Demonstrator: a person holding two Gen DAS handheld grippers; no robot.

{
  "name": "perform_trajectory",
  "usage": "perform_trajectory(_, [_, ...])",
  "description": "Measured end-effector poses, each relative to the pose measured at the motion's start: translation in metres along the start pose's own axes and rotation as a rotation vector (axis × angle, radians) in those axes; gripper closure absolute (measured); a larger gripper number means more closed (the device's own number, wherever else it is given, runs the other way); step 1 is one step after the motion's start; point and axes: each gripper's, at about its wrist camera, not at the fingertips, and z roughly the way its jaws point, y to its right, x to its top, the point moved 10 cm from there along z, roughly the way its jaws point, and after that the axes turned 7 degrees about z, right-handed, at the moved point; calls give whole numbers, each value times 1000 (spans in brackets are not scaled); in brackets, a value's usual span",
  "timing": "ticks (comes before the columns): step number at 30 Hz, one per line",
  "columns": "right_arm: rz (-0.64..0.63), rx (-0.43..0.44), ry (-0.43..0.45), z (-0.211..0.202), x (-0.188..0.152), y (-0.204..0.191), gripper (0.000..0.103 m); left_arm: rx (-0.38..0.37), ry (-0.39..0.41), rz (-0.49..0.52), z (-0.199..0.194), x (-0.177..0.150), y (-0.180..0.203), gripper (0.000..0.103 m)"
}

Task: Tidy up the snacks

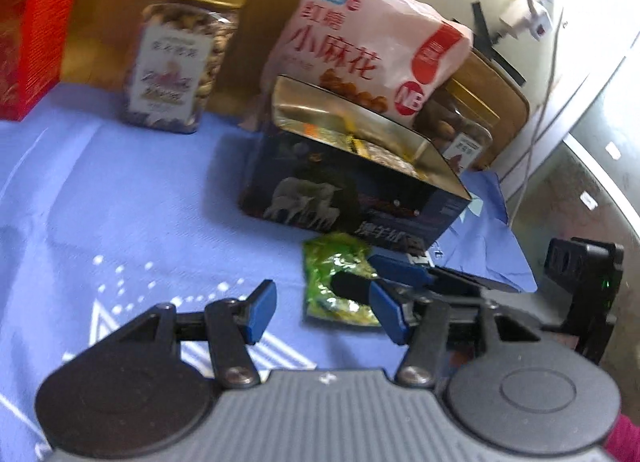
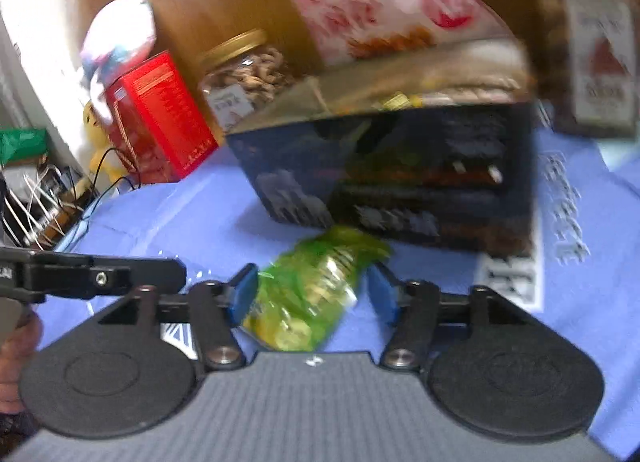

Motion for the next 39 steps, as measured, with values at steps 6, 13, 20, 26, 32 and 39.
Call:
perform_trajectory(6, [-336, -111, -17, 16, -20, -49, 42, 17, 8, -49, -13, -12, -14, 50])
perform_trajectory(13, [-377, -109, 2, 2, -29, -56, 61, 28, 11, -63, -30, -23, -19, 50])
perform_trajectory(20, [-364, -65, -1, -39, -63, -60, 61, -11, -6, -36, -29, -30, 1, 50])
perform_trajectory(26, [-321, -82, 7, -91, -95, -51, 61, -94, -71, 70, -12, -45, 49, 50])
perform_trajectory(32, [-285, -93, 45, -142, -135, -44, 59, -186, -154, 205, 6, -74, 101, 47])
perform_trajectory(39, [-54, -61, 135, -178, -156, -30, 54, -246, -206, 261, 11, -101, 129, 37])
